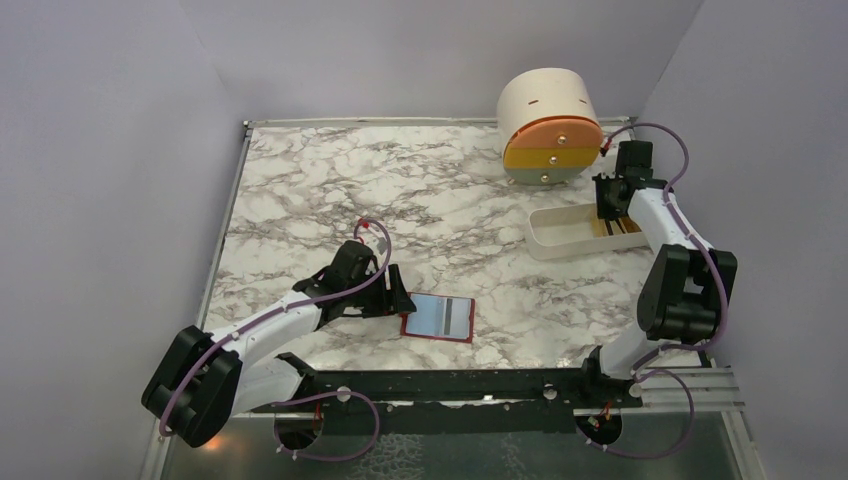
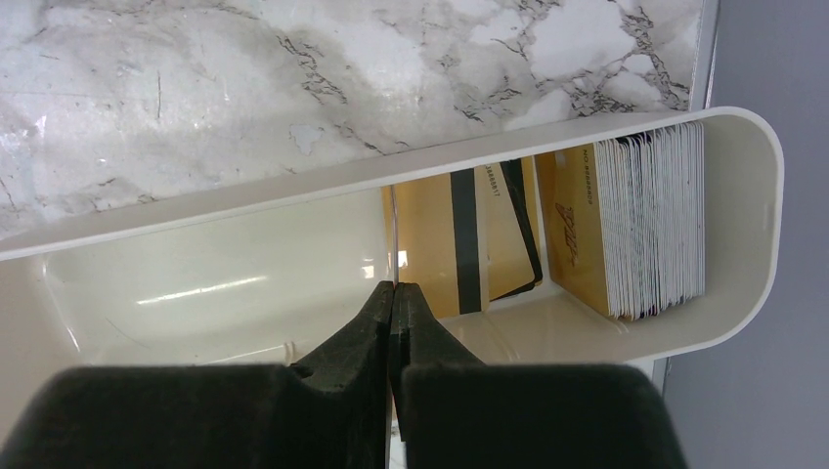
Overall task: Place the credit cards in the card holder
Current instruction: Pick up the credit card from the storage box.
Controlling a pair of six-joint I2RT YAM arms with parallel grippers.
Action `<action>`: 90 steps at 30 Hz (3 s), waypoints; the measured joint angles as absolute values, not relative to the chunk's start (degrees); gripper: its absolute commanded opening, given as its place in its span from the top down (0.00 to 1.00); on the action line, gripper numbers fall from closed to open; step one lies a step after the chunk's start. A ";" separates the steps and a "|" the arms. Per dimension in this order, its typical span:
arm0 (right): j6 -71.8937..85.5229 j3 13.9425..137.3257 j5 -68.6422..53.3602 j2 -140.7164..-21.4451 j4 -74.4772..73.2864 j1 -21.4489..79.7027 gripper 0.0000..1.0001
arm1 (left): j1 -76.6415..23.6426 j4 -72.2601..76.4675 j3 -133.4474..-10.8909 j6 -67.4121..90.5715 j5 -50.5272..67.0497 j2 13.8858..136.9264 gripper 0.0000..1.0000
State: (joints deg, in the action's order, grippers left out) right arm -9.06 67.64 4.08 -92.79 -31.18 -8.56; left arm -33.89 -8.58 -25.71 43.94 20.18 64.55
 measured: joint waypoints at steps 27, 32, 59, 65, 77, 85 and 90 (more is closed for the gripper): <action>-2.94 67.00 6.66 -80.47 -33.91 -5.63 0.99 | -33.89 -9.74 -27.81 44.21 20.16 61.58 0.39; 0.12 66.43 3.68 -77.36 -35.42 -5.63 0.99 | -33.89 -10.00 -30.57 45.58 20.25 59.86 0.39; 18.20 52.80 -3.55 -73.87 -22.83 -5.63 0.99 | -33.89 -6.24 -33.89 49.36 23.40 58.46 0.40; 20.29 52.42 -6.11 -75.85 -20.88 -5.63 0.99 | -33.89 -5.89 -34.06 49.34 23.57 58.85 0.40; 19.31 55.31 -6.46 -75.83 -21.17 -5.63 0.99 | -33.87 -5.72 -34.39 49.34 23.57 60.60 0.40; 18.79 57.10 -7.57 -75.09 -21.56 -5.63 0.99 | -33.89 -5.56 -35.29 49.06 23.57 61.21 0.40; 18.98 57.10 -10.83 -72.93 -24.32 -5.63 0.99 | -33.89 -5.74 -35.29 48.05 23.20 61.21 0.40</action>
State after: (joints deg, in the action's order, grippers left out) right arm 18.98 57.10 -10.83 -72.93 -24.32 -5.63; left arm -33.89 -5.74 -35.29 48.05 23.20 61.21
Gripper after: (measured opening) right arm 0.012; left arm 0.602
